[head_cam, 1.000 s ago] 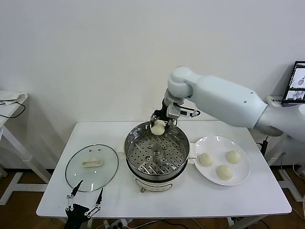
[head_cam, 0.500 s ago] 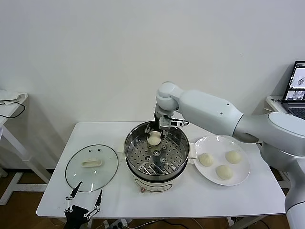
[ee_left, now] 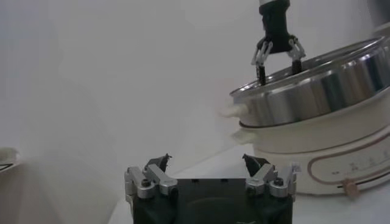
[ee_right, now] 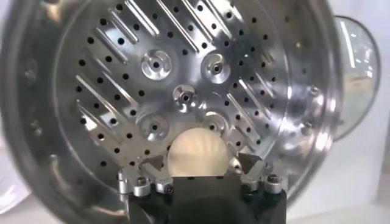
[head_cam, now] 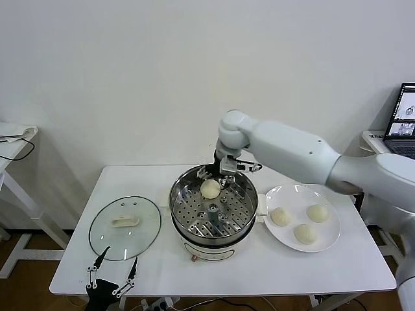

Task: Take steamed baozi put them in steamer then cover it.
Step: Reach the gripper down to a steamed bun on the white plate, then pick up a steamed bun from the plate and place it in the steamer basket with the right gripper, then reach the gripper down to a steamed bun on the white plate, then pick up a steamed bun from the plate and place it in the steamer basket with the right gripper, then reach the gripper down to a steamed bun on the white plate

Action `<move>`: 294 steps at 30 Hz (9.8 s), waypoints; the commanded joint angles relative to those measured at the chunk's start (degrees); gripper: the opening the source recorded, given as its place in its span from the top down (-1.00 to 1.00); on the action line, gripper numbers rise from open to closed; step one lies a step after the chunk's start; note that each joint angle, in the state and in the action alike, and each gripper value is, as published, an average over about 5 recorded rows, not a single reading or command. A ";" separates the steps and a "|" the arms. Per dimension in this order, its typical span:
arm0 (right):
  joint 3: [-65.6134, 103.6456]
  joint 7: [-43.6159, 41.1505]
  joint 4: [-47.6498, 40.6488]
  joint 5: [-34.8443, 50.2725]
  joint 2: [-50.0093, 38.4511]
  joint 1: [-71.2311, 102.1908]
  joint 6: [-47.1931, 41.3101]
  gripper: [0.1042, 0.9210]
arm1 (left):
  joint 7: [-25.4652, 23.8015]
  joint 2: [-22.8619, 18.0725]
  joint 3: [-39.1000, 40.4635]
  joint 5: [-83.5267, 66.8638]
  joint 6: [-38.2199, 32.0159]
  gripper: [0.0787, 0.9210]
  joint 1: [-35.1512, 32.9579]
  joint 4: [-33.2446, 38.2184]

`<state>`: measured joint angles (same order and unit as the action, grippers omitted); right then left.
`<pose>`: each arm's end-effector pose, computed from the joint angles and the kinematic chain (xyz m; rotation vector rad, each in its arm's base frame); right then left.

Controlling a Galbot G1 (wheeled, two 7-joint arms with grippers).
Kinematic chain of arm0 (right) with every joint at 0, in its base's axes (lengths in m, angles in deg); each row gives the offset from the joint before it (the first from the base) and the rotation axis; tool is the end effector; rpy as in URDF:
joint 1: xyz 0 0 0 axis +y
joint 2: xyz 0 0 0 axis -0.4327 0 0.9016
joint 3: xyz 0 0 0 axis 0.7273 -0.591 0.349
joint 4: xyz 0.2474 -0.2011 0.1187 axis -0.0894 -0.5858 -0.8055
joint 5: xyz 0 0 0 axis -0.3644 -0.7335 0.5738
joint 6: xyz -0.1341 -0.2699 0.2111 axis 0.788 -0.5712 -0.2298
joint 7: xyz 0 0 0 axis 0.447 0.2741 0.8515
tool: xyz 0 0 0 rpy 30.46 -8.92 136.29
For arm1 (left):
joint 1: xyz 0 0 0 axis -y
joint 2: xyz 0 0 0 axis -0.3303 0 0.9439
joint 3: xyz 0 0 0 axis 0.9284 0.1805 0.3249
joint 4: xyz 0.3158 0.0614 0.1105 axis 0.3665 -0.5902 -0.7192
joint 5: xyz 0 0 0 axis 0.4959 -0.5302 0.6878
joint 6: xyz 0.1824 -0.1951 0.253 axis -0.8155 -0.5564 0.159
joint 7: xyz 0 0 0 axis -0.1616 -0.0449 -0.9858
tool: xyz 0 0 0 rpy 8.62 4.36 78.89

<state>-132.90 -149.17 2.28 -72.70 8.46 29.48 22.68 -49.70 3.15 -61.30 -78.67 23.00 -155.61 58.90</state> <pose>0.5696 0.0919 -0.0350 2.0387 -0.6165 2.3066 0.1013 0.0931 -0.3672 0.2976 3.0590 0.5743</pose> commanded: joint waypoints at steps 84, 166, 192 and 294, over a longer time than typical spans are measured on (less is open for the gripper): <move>-28.04 -1.27 11.73 46.03 2.93 -30.02 -41.31 -0.22 | 0.30 0.70 2.04 0.41 -0.70 -0.77 1.38 -0.24; -24.29 4.20 9.88 17.64 -33.64 2.34 -37.24 -0.76 | 0.98 -0.23 1.33 1.06 -0.60 -0.77 0.15 0.47; -15.90 11.89 1.63 17.39 -26.54 11.33 -40.39 -0.74 | 1.17 -0.44 0.82 1.07 -0.72 -0.77 -0.40 0.18; -12.64 -1.79 -3.33 27.39 -25.21 -11.05 -30.43 -0.76 | 1.66 0.24 0.18 0.56 -1.19 -0.77 -0.58 2.42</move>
<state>-145.97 -144.65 14.99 -63.02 -5.83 18.63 13.71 -48.05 3.35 -61.36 -78.30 21.64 -156.18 61.11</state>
